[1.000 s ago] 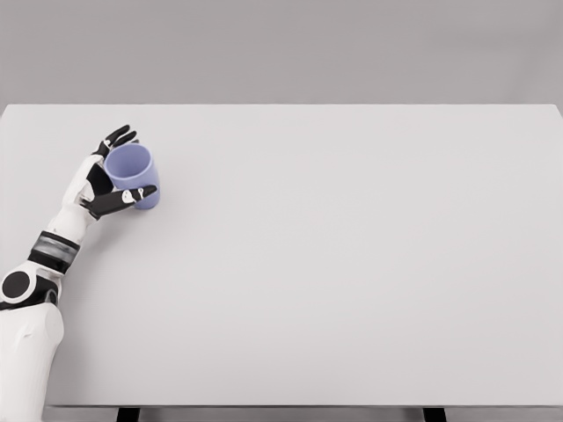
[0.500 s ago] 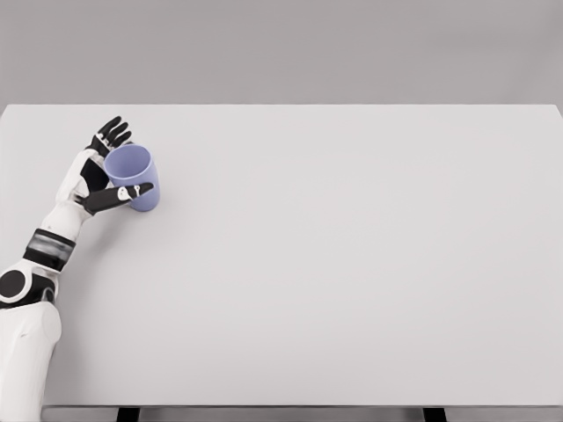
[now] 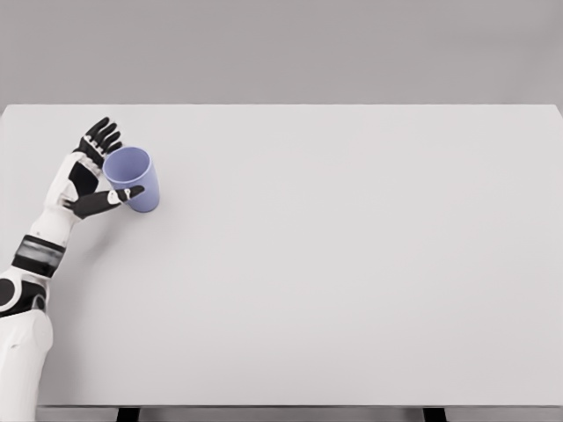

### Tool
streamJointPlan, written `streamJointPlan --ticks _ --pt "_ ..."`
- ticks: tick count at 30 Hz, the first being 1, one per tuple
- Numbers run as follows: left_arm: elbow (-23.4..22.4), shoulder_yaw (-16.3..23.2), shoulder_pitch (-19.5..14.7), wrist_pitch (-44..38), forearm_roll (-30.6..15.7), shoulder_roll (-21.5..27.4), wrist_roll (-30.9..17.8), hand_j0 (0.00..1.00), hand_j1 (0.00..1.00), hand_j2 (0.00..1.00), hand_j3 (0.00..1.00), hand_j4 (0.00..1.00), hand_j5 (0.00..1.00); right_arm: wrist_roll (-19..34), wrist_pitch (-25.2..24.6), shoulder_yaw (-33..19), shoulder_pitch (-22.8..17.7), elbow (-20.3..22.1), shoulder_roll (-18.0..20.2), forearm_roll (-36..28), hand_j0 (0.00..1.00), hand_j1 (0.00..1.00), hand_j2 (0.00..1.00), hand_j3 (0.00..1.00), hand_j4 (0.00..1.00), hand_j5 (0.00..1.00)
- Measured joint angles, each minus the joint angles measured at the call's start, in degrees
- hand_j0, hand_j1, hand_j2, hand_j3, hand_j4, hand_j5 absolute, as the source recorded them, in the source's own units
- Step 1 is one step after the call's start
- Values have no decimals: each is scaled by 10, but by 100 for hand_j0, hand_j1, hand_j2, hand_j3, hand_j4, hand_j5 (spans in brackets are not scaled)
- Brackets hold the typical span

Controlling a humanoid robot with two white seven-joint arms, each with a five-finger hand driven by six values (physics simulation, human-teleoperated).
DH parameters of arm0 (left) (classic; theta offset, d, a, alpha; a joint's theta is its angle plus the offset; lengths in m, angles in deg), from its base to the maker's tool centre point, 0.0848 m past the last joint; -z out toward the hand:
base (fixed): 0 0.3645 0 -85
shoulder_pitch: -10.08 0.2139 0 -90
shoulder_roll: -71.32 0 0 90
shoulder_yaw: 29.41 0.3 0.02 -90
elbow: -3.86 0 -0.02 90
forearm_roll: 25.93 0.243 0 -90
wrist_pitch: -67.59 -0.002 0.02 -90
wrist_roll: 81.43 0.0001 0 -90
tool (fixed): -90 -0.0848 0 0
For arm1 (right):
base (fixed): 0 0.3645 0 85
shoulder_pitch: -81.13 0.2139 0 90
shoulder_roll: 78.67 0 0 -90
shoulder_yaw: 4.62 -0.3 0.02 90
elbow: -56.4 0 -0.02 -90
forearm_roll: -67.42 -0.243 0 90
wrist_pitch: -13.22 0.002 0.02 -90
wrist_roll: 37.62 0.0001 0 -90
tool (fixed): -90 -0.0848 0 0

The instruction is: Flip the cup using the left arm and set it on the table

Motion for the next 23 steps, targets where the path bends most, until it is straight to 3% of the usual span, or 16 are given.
streamJointPlan --ticks 6,9,15,19,23 --pt "24 -13 4 0 -1 4 0 100 100 100 100 100 100 0 0 0 0 0 0 0 100 100 100 100 100 100" --pt "51 -16 21 0 0 19 0 100 100 100 100 100 100 0 0 0 0 0 0 0 100 100 100 100 100 100" --pt "154 -12 40 -3 0 89 0 100 100 100 100 100 100 0 0 0 0 0 0 0 100 100 100 100 100 100" --pt "228 12 43 -4 0 141 0 100 100 100 100 100 100 0 0 0 0 0 0 0 100 100 100 100 100 100" --pt "282 39 69 -6 2 178 0 100 100 100 100 100 100 0 0 0 0 0 0 0 100 100 100 100 100 100"
